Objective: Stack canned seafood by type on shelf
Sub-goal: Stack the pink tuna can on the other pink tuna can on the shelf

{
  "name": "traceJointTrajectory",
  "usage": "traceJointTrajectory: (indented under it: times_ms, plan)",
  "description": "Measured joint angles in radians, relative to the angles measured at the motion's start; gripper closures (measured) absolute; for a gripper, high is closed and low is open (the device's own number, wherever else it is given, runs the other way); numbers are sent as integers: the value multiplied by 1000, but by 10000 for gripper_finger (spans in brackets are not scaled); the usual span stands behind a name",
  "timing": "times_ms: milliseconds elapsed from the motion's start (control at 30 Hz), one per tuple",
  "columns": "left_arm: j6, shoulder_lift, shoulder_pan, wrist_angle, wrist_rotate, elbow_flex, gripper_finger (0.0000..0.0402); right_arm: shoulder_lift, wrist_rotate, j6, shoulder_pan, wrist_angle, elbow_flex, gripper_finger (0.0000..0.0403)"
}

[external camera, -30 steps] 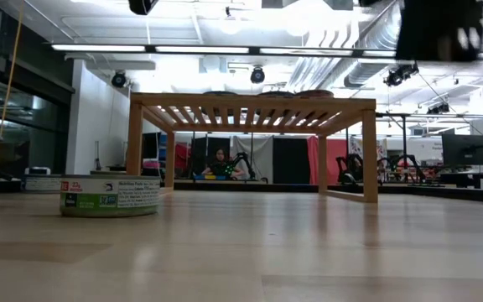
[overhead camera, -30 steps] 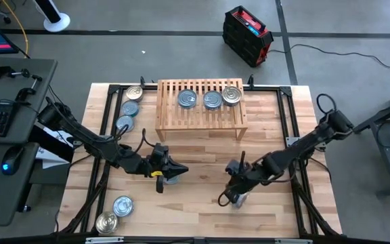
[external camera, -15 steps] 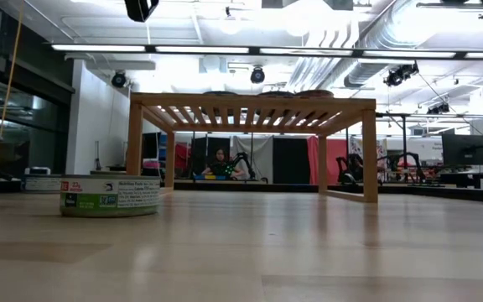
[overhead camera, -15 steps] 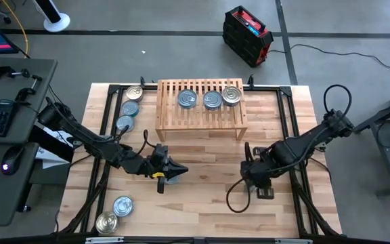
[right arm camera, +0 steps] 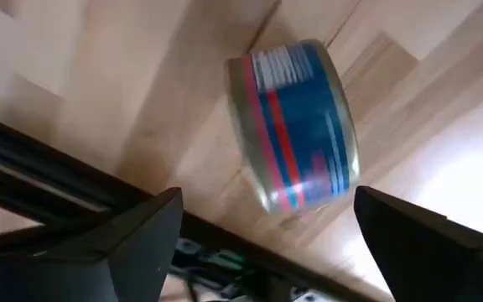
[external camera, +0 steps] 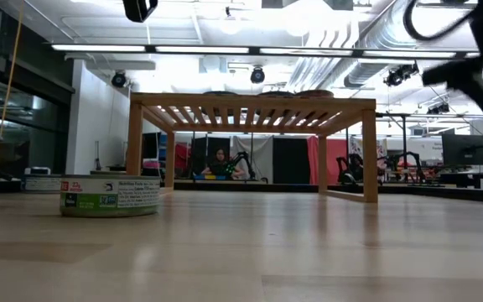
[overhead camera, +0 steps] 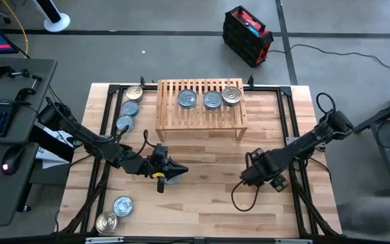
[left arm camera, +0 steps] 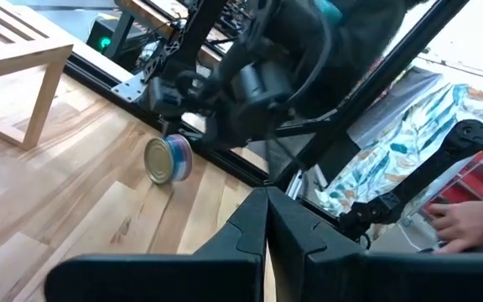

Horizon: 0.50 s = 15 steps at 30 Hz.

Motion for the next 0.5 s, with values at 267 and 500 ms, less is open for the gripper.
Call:
traceJointTrajectory:
  times_ms: [267, 500]
  plan:
    - [-53, 0, 0, 1, 0, 0, 401, -1, 86, -95, -16, 123, -93, 64]
    - [-60, 0, 0, 1, 0, 0, 402, -1, 114, -135, -15, 142, -65, 64]
